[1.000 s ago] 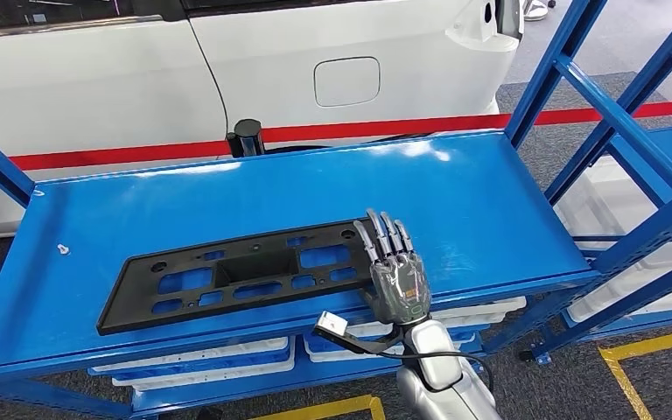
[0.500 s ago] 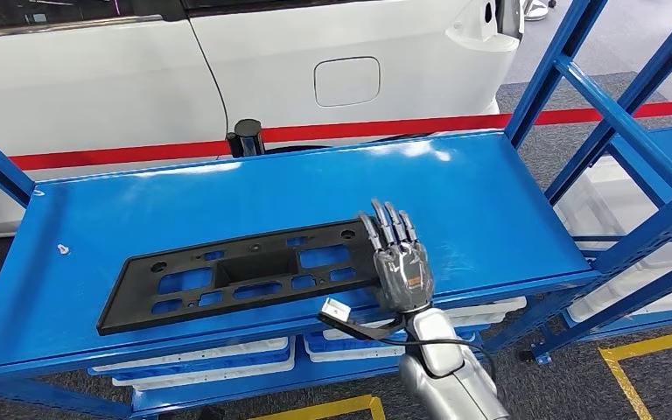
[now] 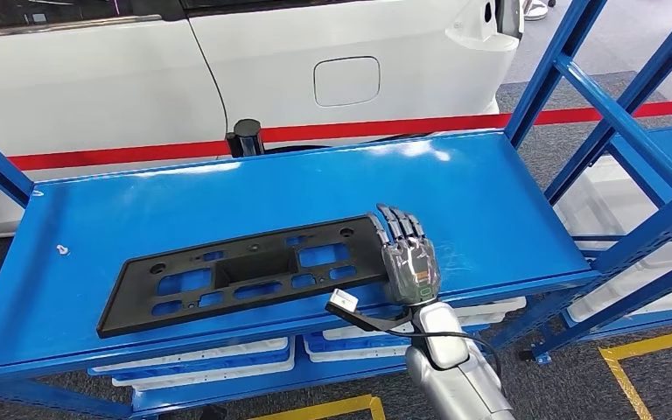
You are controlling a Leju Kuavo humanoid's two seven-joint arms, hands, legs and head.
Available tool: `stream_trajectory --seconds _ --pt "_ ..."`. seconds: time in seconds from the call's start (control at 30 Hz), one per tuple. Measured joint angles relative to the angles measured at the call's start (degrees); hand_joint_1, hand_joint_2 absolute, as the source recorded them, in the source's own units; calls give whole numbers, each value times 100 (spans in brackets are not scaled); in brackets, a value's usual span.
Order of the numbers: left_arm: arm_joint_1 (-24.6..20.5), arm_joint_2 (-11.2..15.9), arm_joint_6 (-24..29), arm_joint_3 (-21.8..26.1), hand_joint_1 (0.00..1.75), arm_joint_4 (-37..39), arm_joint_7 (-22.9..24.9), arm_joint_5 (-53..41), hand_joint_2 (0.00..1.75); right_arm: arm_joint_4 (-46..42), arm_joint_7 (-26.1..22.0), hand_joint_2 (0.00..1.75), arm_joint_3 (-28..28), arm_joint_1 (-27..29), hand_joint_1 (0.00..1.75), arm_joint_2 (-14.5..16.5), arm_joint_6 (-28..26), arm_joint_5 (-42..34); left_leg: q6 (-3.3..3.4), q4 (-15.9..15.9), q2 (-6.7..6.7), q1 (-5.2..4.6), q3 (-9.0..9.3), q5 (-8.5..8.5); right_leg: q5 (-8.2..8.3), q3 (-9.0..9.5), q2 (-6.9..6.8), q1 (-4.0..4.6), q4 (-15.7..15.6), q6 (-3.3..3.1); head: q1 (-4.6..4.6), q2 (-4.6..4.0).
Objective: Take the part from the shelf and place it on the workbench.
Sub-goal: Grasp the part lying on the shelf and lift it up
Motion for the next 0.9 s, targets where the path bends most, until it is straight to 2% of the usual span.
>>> stream_trajectory --seconds 0.2,0.4,0.53,0.9 --pt "-4 3 -49 -31 0 0 -27 -2 0 52 -17 175 -63 5 171 1 0 2 0 0 0 0 0 0 0 -1 0 0 0 0 0 0" --pt "-37 13 -179 -39 0 -13 -93 54 0 51 -56 175 -173 18 171 16 0 23 0 0 -1 0 0 0 0 0 0 0 0 0 0 0" --pt "-41 17 -207 -50 0 -16 -95 73 175 49 -69 175 -237 29 171 44 0 74 0 0 -1 0 0 0 0 1 0 0 0 0 1 0" --pt "-43 18 -237 -92 0 -55 -95 74 175 47 -59 175 -297 38 174 78 -1 120 0 0 -2 0 0 0 0 1 0 0 0 0 1 0"
